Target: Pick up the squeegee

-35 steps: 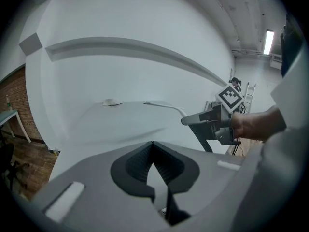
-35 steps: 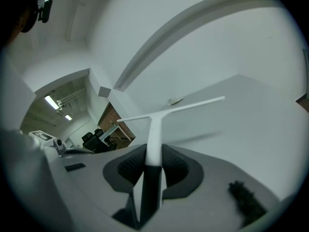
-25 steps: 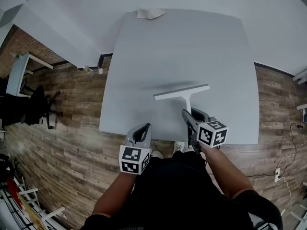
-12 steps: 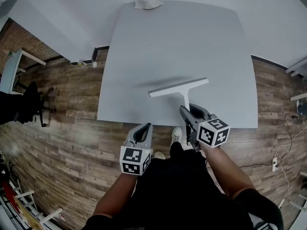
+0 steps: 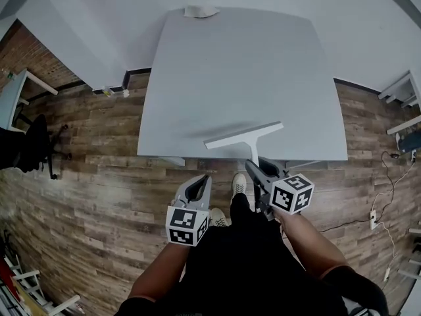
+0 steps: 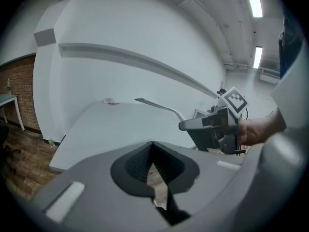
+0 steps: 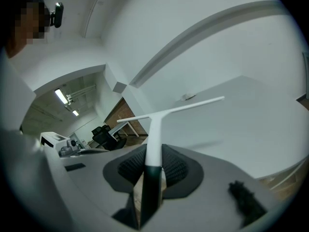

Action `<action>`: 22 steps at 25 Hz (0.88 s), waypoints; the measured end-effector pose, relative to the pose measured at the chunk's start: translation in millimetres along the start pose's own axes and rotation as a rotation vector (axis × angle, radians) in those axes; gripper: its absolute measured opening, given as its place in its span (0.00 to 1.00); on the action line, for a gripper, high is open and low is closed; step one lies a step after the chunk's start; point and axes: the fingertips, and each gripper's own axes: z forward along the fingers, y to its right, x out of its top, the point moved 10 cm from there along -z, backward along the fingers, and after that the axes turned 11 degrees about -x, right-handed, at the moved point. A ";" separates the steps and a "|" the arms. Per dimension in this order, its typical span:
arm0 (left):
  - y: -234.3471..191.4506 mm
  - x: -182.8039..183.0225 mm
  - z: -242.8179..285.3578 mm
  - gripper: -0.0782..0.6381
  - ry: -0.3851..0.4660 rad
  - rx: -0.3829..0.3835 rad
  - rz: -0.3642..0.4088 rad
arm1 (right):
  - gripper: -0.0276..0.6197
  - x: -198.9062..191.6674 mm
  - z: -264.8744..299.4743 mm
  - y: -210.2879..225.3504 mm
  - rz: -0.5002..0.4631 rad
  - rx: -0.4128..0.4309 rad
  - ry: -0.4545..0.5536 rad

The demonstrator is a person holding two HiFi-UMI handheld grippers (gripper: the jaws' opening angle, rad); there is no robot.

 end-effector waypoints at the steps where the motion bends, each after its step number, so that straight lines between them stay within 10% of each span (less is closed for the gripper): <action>1: 3.2 -3.6 -4.9 0.12 0.006 -0.003 -0.006 | 0.19 -2.6 -5.8 -5.7 -0.002 0.004 0.003; 22: 63.8 4.4 -14.5 0.12 0.100 -0.048 -0.018 | 0.19 1.9 -108.9 -11.6 -0.056 -0.039 0.131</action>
